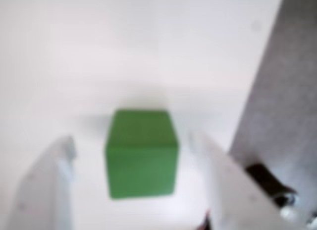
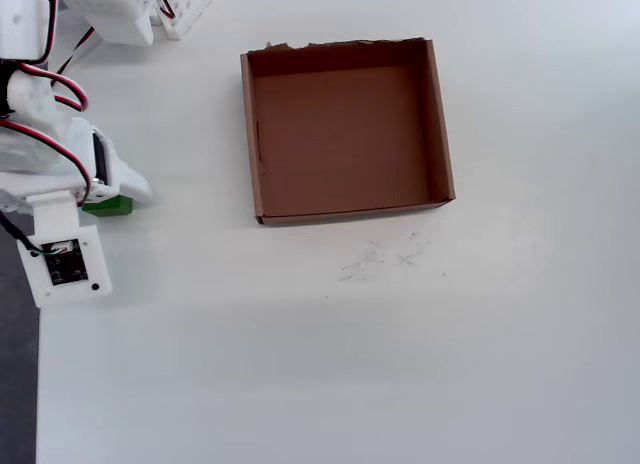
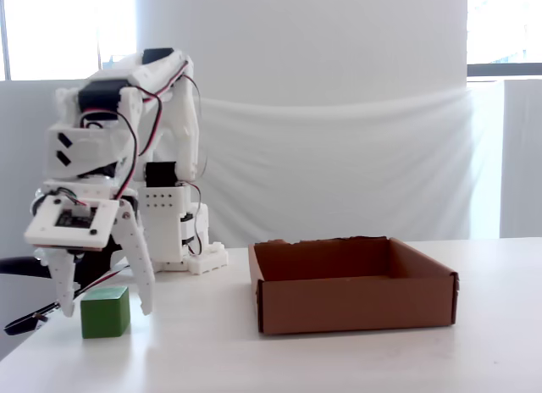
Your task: Grasp a green cube and put it in a box.
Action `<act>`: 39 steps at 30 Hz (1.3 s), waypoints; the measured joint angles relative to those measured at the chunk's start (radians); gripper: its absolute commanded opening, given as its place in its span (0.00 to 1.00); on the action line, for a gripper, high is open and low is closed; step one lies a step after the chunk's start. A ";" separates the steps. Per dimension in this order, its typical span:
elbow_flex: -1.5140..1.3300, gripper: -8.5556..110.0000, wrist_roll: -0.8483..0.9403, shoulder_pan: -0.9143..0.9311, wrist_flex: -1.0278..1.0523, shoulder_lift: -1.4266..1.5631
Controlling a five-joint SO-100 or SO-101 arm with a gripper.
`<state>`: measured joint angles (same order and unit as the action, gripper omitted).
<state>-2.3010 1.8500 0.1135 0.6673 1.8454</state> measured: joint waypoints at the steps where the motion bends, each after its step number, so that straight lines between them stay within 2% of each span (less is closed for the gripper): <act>1: -0.017 0.33 -0.005 -0.008 -0.015 0.000; 29: -0.084 0.21 -0.074 -0.021 -0.055 0.000; 39: -0.084 0.20 -0.081 -0.025 -0.055 0.000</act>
<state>-2.3853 1.7687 0.0890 0.6121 1.8454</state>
